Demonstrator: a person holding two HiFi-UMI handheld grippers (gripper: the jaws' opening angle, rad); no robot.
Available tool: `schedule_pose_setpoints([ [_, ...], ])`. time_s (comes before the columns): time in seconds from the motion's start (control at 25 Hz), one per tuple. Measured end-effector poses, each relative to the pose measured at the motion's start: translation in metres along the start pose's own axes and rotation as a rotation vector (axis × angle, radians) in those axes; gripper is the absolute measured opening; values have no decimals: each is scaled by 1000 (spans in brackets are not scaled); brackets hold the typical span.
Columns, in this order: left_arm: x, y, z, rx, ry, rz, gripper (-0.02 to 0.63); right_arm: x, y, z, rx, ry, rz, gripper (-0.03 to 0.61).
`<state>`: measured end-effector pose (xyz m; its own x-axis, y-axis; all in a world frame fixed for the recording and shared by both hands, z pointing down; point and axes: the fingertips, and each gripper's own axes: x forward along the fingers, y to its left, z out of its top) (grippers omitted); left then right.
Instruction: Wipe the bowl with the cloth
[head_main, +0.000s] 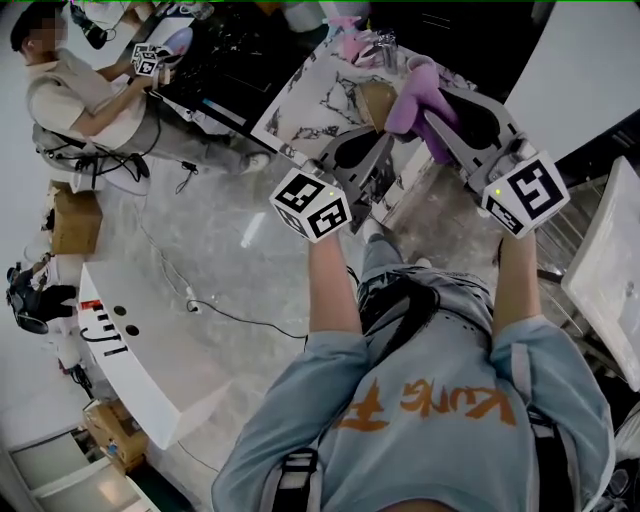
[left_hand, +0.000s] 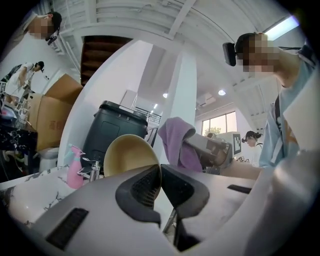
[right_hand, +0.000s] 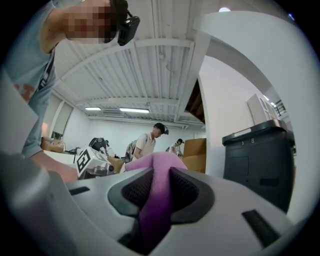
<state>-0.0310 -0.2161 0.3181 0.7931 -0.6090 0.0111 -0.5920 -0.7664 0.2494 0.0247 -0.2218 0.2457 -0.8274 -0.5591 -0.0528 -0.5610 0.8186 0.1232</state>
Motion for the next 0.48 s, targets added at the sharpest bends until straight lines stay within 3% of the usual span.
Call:
schedule_pose_setpoints([
  [0.32, 23, -38, -3, 77, 48, -161, 29, 3, 19, 4, -185, 35, 88, 112],
  [0.48, 22, -46, 3, 78, 43, -220, 29, 7, 19, 11, -203, 23, 96, 112],
])
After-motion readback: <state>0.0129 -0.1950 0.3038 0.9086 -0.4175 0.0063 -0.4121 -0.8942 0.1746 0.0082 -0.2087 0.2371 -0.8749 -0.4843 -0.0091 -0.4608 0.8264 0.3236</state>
